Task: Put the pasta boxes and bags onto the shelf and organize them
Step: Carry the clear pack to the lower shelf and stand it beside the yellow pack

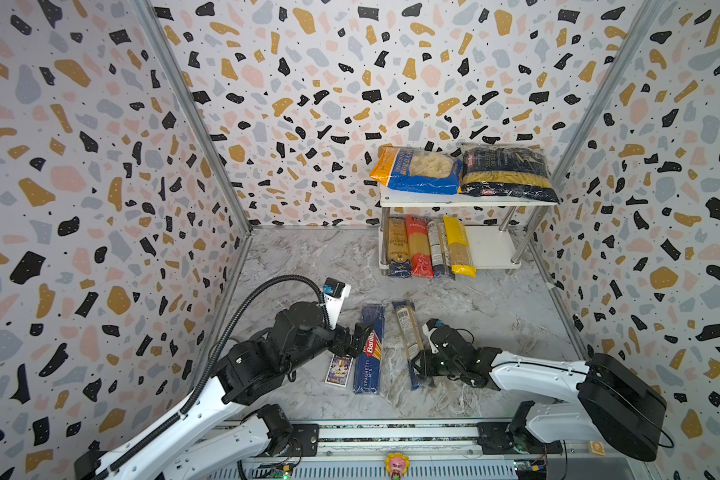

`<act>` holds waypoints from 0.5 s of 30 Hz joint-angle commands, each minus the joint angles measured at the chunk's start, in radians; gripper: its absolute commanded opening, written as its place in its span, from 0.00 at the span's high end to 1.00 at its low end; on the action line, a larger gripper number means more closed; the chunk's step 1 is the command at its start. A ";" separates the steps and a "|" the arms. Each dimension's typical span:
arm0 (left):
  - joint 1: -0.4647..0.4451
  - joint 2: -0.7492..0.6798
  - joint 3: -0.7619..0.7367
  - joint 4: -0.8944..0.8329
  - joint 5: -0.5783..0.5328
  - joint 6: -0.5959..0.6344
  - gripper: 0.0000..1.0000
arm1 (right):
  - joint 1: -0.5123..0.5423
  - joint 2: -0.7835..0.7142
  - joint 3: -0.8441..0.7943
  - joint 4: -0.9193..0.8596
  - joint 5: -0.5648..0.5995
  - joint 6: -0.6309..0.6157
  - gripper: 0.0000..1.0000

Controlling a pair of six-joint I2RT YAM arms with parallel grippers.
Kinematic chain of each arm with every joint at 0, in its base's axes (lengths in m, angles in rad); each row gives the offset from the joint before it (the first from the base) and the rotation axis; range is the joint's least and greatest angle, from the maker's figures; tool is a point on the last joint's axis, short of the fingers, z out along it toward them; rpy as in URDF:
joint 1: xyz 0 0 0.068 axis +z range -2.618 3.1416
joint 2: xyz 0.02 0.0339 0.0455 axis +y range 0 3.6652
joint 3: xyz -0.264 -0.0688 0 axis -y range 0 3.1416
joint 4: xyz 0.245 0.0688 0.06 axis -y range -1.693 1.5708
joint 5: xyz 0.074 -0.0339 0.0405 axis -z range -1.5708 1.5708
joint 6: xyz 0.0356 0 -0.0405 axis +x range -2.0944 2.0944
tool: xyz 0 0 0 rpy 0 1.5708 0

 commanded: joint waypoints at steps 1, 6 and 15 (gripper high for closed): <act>0.007 0.045 0.015 0.071 0.016 0.008 0.00 | -0.020 -0.069 0.006 0.024 -0.059 -0.030 0.82; 0.006 0.067 0.019 0.097 0.018 0.000 0.00 | -0.073 -0.162 -0.036 0.058 -0.132 -0.029 0.83; 0.007 0.083 0.021 0.102 0.015 -0.013 0.00 | -0.140 -0.227 -0.067 0.060 -0.188 -0.045 0.84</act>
